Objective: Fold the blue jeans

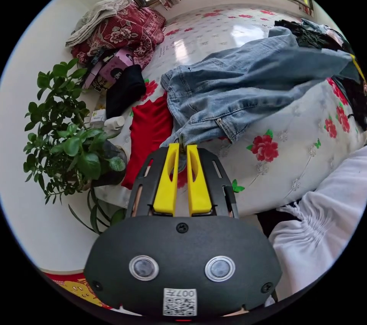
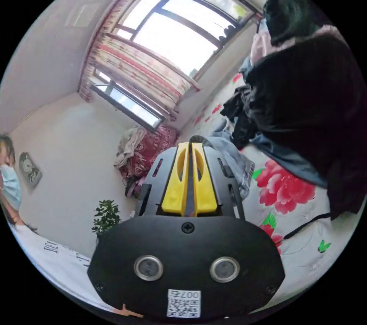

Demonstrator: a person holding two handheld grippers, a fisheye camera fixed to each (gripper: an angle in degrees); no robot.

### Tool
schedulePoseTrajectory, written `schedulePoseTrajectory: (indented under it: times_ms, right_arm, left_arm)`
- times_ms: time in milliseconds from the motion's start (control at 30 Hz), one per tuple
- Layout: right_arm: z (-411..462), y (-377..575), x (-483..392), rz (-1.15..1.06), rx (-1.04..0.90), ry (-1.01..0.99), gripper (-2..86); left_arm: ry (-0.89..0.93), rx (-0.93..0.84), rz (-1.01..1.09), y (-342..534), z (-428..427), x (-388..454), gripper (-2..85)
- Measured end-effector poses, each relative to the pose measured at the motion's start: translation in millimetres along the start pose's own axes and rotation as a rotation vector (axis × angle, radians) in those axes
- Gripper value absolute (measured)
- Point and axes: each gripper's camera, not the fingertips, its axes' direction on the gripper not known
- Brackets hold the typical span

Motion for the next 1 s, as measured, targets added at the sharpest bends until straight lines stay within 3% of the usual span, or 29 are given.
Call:
schedulePoseTrajectory:
  times_ms: [67,200,300,433,600,667,733,833,1000]
  right_arm:
    - [-43.3,-14.7,-51.5,-0.151,0.038,0.038,0.1]
    - [-48.1,-26.4,-138.5,-0.448,-0.094,0.421,1.1]
    - [13.6,-20.5,-104.1,-0.418,-0.340,0.651,4.2]
    - [96.9,23.7,8.8,-0.235,-0.715,0.733,10.0]
    - [69.5,65.4,32.0,-0.212,-0.681,0.770,11.5]
    - [46.5,75.5,39.2,-0.195,-0.636,0.823,11.7]
    - [20.7,86.2,53.8,-0.134,-0.612,0.839,11.7]
    - [14.9,99.3,78.2,-0.068,-0.661,0.857,11.4]
    - [46.4,125.5,122.6,-0.041,-0.850,0.937,7.0]
  left_arm:
    - [-0.006,0.018,0.010,8.2,-1.6,2.2,3.5]
    - [-0.055,0.024,0.153,18.2,-2.0,27.4,4.6]
    - [-0.101,-0.025,0.322,34.6,14.2,54.6,5.7]
    - [-0.002,-0.100,0.258,55.4,31.4,43.8,7.0]
    - [-0.190,-0.247,0.020,92.8,34.1,-9.2,0.3]
    - [-0.102,-0.221,-0.115,105.1,26.1,-36.1,0.6]
    - [0.120,-0.126,-0.340,114.0,20.0,-69.6,4.6]
    - [0.430,-0.062,-0.508,111.3,42.8,-87.7,10.3]
    - [0.521,-0.191,-0.521,80.5,101.6,-75.1,7.1]
